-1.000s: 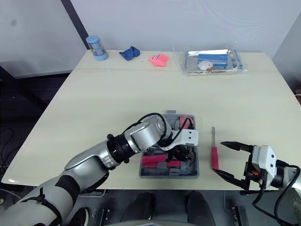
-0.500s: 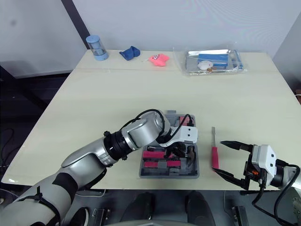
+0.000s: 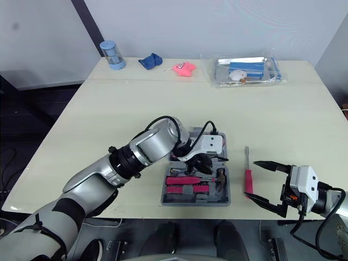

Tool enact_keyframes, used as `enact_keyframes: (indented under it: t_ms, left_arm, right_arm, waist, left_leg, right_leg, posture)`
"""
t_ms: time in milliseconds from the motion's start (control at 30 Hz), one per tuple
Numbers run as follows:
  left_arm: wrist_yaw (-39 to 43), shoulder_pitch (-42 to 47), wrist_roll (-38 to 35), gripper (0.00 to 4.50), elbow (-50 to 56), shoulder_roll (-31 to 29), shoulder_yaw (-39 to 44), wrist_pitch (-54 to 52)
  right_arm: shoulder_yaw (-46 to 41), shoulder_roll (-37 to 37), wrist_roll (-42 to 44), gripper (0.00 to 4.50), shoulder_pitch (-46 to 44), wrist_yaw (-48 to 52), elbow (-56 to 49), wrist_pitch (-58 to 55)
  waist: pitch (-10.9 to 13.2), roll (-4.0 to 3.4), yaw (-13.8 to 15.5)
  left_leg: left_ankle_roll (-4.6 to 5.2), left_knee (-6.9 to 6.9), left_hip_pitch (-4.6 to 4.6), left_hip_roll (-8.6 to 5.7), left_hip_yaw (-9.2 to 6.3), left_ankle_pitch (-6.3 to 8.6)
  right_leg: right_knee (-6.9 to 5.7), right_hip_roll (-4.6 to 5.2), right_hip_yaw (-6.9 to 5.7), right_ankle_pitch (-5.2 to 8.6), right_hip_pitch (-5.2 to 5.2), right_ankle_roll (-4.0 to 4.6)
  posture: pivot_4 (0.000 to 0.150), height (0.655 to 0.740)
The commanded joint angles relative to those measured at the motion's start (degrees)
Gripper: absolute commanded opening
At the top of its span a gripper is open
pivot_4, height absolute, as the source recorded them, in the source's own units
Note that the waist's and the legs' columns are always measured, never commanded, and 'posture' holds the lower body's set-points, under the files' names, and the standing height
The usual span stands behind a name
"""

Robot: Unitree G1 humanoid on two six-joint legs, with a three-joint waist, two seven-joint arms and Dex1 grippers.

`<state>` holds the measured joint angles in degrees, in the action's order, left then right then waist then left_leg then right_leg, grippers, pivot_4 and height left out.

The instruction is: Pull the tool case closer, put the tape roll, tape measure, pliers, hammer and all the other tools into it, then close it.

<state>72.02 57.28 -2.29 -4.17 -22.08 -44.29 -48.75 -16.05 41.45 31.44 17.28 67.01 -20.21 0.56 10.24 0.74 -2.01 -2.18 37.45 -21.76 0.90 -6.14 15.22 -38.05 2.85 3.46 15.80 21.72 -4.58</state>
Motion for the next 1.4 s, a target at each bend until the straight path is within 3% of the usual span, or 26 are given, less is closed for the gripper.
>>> enact_keyframes:
  t_ms: [33, 300, 633, 733, 833, 1400]
  left_arm:
    - [-0.7, -1.3, -2.1, 1.21, 0.3, 0.1, 5.7, 4.9]
    - [-1.7, -11.7, -8.3, 1.21, 1.4, -0.6, 19.1, 21.6]
    - [1.5, -22.5, -12.9, 1.21, 1.5, -2.8, 24.6, 30.7]
    - [2.9, -25.5, -13.1, 0.31, 0.6, -3.0, 24.9, 34.9]
    - [5.2, -26.9, -13.4, 0.05, -1.1, -3.3, 24.8, 38.1]
    - [5.6, -27.4, -2.7, 0.05, -16.0, -2.7, 21.3, 56.7]
  right_arm:
    - [-0.1, -0.2, 0.5, 4.5, -0.6, -0.1, -1.0, 0.6]
    - [0.1, -0.3, 0.5, 4.5, -1.0, -0.1, -0.9, 0.6]
    - [0.1, -0.3, 0.5, 4.5, -1.2, 0.1, -0.6, 0.7]
    - [0.2, -0.3, 0.6, 4.5, -1.4, 0.1, -0.6, 0.7]
    - [0.3, -0.3, 0.6, 4.5, -1.6, 0.2, -0.6, 0.6]
    - [0.4, -0.1, 1.4, 4.5, -1.7, 1.2, -0.6, -0.2]
  waist:
    - [0.0, 0.0, 0.0]
    - [0.0, -0.02, -0.1]
    - [0.0, -0.03, 0.0]
    - [0.0, -0.03, 0.0]
    - [0.0, -0.04, 0.0]
    - [0.0, -0.04, 0.0]
  left_leg:
    - [0.0, 0.0, 0.0, 0.0, 0.0, 0.0]
    - [0.0, 0.0, 0.01, 0.01, -0.01, 0.0]
    - [0.0, 0.0, 0.01, 0.01, -0.03, 0.0]
    - [0.0, 0.01, 0.02, 0.01, -0.03, 0.0]
    - [0.0, 0.01, 0.02, 0.0, -0.03, 0.0]
    - [0.0, 0.01, 0.02, 0.0, -0.04, 0.0]
  right_leg:
    - [0.0, 0.0, 0.0, 0.0, 0.0, 0.0]
    - [-0.02, 0.01, -0.01, 0.0, 0.0, 0.01]
    - [-0.01, 0.01, -0.02, -0.01, 0.0, 0.01]
    - [-0.02, 0.02, -0.03, -0.01, -0.01, 0.01]
    - [-0.02, 0.02, -0.03, -0.01, -0.01, 0.01]
    - [-0.02, 0.01, -0.05, -0.01, -0.01, 0.01]
  posture:
    - [0.15, 0.74]
    - [0.15, 0.74]
    - [0.15, 0.74]
    - [0.15, 0.74]
    - [0.15, 0.74]
    - [0.15, 0.74]
